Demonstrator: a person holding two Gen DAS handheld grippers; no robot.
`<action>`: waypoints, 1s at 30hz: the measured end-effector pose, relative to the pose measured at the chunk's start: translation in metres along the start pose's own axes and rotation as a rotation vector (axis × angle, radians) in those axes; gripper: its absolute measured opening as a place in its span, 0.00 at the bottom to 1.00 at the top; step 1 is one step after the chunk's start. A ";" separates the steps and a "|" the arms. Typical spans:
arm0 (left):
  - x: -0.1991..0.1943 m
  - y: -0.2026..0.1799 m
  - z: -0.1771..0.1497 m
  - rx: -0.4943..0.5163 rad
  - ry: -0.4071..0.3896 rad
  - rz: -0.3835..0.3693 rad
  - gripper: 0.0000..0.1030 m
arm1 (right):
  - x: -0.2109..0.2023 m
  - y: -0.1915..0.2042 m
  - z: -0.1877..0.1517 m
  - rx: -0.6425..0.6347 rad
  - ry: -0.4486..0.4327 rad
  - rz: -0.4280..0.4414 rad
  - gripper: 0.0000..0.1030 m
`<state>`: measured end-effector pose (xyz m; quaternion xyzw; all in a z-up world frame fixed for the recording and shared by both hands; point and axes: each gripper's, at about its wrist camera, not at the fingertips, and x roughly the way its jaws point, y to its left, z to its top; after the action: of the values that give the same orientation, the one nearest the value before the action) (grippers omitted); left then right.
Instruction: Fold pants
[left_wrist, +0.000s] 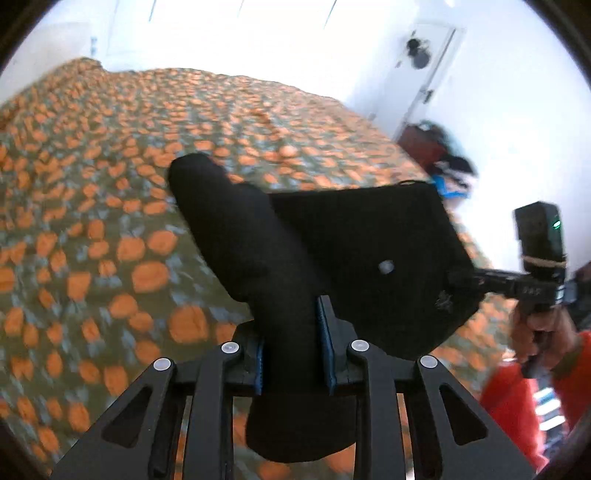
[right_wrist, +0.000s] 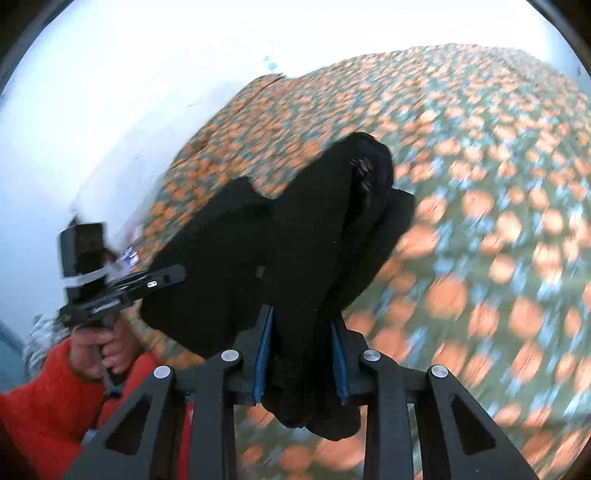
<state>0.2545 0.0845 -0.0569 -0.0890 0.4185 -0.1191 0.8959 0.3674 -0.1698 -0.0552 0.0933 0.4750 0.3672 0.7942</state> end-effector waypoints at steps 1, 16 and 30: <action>0.017 0.002 -0.001 0.005 0.027 0.038 0.29 | 0.010 -0.013 0.008 0.016 -0.001 -0.027 0.28; -0.049 -0.034 -0.058 0.158 -0.085 0.373 0.97 | -0.022 -0.041 -0.031 0.057 0.063 -0.413 0.99; -0.088 -0.075 -0.118 0.010 0.067 0.500 0.97 | -0.067 0.071 -0.139 -0.012 0.001 -0.473 1.00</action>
<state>0.0990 0.0311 -0.0482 0.0257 0.4566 0.1015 0.8835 0.1987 -0.1920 -0.0480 -0.0255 0.4819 0.1735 0.8585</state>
